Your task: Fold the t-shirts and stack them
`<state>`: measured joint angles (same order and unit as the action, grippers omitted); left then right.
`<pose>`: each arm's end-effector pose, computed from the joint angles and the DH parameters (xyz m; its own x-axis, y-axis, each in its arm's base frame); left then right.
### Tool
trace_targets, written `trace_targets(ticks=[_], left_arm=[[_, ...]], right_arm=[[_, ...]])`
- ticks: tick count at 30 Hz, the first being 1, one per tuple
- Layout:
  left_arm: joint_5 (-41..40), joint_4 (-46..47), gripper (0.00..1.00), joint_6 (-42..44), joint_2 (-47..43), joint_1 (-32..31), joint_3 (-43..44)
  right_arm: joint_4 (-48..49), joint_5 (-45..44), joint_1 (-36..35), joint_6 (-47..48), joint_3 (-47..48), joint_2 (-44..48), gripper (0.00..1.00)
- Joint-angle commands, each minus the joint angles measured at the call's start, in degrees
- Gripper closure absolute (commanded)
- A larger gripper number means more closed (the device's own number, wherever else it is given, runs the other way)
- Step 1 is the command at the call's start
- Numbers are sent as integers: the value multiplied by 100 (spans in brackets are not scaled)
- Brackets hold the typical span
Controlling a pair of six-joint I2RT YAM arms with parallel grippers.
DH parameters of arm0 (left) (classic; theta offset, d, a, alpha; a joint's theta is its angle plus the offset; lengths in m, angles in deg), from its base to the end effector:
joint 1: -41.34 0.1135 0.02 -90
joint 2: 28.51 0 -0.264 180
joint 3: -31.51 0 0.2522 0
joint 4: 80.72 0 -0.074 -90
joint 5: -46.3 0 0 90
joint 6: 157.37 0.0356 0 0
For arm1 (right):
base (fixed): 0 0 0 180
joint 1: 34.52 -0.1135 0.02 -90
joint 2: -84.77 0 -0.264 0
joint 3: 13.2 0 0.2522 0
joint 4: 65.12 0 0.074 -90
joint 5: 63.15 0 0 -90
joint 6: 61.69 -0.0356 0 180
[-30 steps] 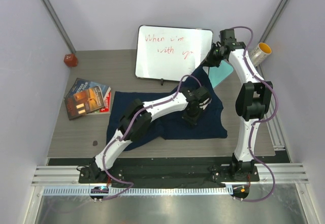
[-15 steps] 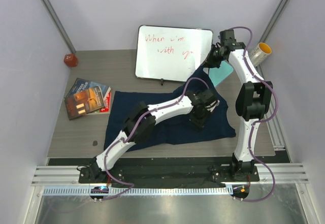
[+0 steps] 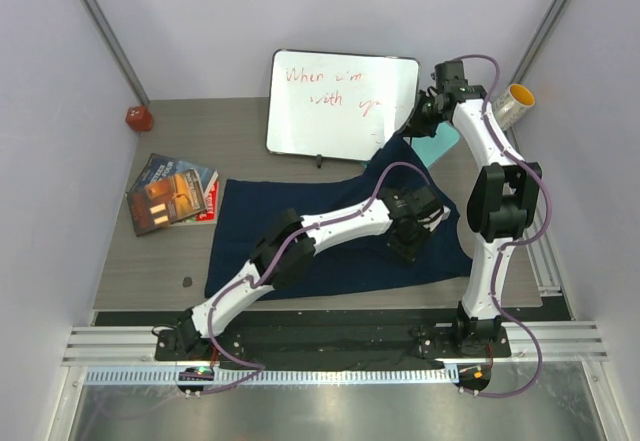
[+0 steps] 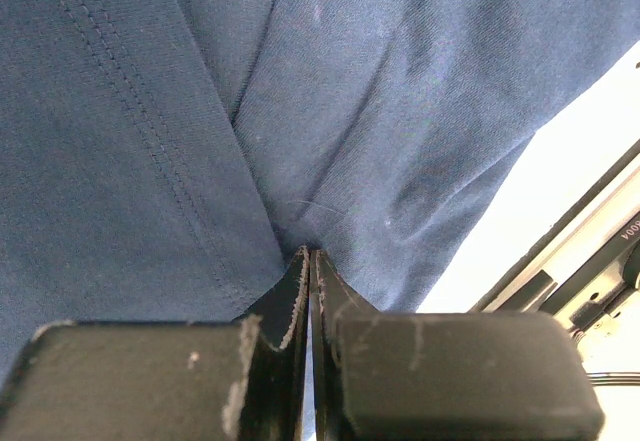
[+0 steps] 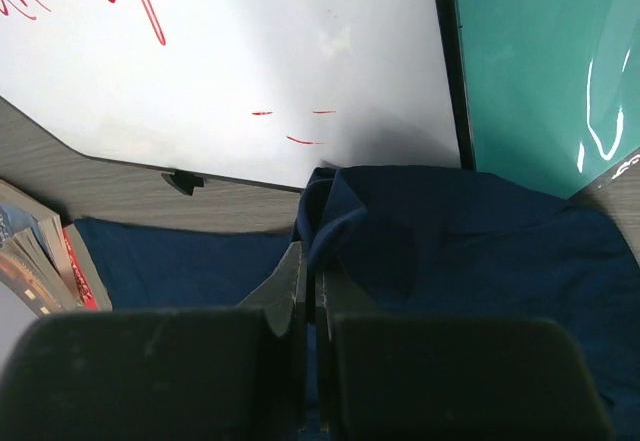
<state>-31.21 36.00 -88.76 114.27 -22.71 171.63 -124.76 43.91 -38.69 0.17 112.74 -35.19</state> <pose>0.2235 -0.4768 0.1622 -0.7063 0.6376 -0.3076 0.7076 0.6234 -0.3326 0.4647 0.0444 0.2815 -0.8230 0.3921 -0.4111 0.1647 0.8572 0.4879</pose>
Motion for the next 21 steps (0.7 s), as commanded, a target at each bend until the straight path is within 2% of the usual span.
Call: trace_targets(ticks=[1,4,9,10,11,14,15,17,18,21], left_arm=[[96,30,100,100,321,-90,2],[-184,-58,100,91,172,-90,11],[-914,-137,85,108,-643,-38,-243],[-1194,-172,79,91,-855,-2,-340],[-1501,-155,77,47,-1066,59,-610],[-2030,-67,63,-269,-1945,489,-1306],[-2110,-67,59,-409,-2356,847,-1473],[-2294,-154,58,-804,-2666,1288,-1895],[-2365,-224,58,-901,-2798,1742,-2044],[-2830,-330,58,-1061,-3168,2543,-2546]], right_arm=[[10,8,47,98,-38,465,99],[19,34,38,98,-30,456,99],[27,87,47,54,-3,421,99],[36,104,56,46,5,421,99],[45,122,56,37,6,438,99],[80,201,56,-7,-12,447,99],[89,210,47,-25,-38,456,99],[106,254,47,-42,-65,474,99],[115,254,56,-51,-100,491,99],[115,236,47,-42,-152,535,99]])
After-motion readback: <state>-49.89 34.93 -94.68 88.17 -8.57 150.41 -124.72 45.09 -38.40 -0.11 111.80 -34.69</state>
